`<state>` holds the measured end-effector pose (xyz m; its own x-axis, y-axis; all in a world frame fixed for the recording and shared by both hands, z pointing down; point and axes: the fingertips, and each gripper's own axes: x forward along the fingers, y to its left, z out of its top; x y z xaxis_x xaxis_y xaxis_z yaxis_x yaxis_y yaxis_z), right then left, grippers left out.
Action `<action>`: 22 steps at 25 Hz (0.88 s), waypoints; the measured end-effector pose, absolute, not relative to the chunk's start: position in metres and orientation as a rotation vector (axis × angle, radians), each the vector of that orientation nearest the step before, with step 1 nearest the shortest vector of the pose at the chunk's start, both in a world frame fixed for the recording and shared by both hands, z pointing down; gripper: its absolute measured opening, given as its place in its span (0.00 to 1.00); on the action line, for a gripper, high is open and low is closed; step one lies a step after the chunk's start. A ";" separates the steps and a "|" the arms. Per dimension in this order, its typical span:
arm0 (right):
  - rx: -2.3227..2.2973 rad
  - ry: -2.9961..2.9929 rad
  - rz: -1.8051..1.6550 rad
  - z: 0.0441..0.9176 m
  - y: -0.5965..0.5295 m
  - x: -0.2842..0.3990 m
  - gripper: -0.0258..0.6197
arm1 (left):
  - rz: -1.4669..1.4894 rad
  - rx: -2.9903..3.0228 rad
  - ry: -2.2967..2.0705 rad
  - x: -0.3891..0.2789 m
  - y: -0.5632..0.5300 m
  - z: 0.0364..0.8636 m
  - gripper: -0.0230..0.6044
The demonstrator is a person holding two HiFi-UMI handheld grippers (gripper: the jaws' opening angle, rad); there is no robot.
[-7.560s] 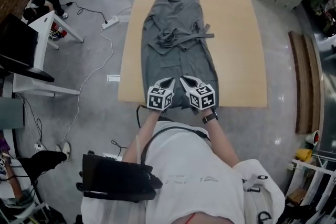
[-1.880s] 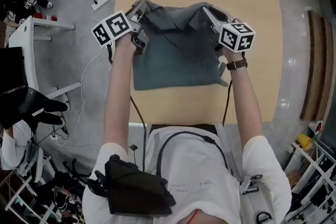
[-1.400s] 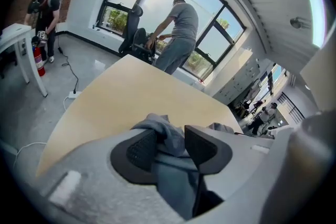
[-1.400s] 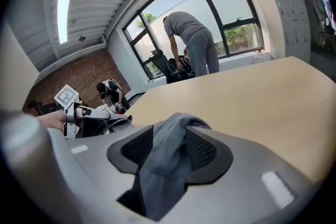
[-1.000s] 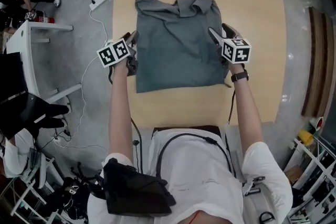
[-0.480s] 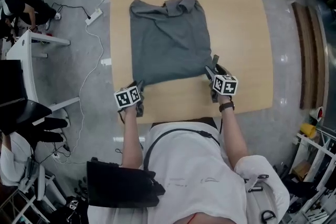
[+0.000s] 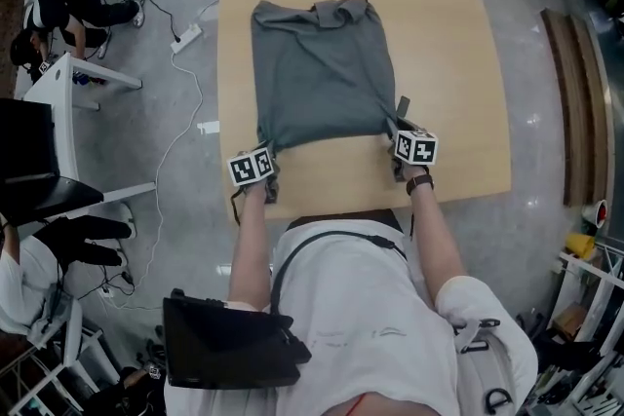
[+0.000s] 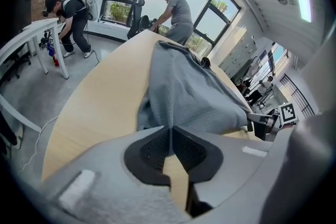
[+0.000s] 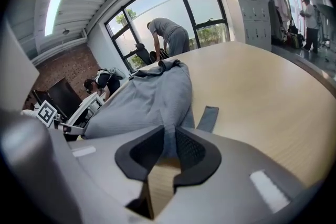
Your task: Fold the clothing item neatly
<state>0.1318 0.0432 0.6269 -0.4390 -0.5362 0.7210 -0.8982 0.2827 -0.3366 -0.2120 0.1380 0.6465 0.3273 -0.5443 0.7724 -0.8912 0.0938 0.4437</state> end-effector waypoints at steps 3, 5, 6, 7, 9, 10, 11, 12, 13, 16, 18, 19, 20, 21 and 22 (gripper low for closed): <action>1.264 -2.107 1.071 0.625 0.059 0.145 0.14 | 0.334 1.588 -1.341 -0.223 0.150 0.640 0.07; 1.263 -2.122 1.133 0.628 0.071 0.150 0.14 | 0.278 1.588 -1.322 -0.223 0.161 0.641 0.07; 1.270 -2.125 1.154 0.629 0.078 0.152 0.14 | 0.269 1.585 -1.313 -0.221 0.167 0.643 0.07; 1.283 -2.120 1.164 0.631 0.086 0.154 0.14 | 0.265 1.580 -1.306 -0.219 0.173 0.644 0.07; 1.310 -2.106 1.170 0.633 0.100 0.158 0.14 | 0.252 1.568 -1.297 -0.217 0.183 0.647 0.07; 1.318 -2.104 1.171 0.634 0.107 0.159 0.14 | 0.244 1.563 -1.290 -0.216 0.187 0.648 0.07; 1.321 -2.103 1.168 0.635 0.114 0.159 0.14 | 0.239 1.561 -1.282 -0.217 0.192 0.650 0.07; 1.322 -2.104 1.163 0.636 0.122 0.159 0.14 | 0.238 1.562 -1.274 -0.217 0.197 0.651 0.07; 1.323 -2.104 1.156 0.637 0.129 0.160 0.14 | 0.241 1.566 -1.265 -0.217 0.202 0.651 0.07; 1.345 -2.099 1.148 0.636 0.148 0.165 0.14 | 0.271 1.593 -1.237 -0.210 0.219 0.652 0.07; 1.360 -2.093 1.152 0.636 0.159 0.168 0.14 | 0.304 1.616 -1.217 -0.204 0.230 0.653 0.07; 1.366 -2.090 1.154 0.637 0.165 0.169 0.14 | 0.321 1.625 -1.207 -0.202 0.236 0.654 0.07; 1.371 -2.082 1.152 0.638 0.171 0.171 0.14 | 0.339 1.634 -1.198 -0.200 0.242 0.655 0.07; 1.376 -2.070 1.148 0.639 0.178 0.173 0.14 | 0.354 1.640 -1.191 -0.198 0.249 0.656 0.07; 1.383 -2.055 1.141 0.640 0.186 0.175 0.14 | 0.365 1.646 -1.184 -0.197 0.256 0.658 0.07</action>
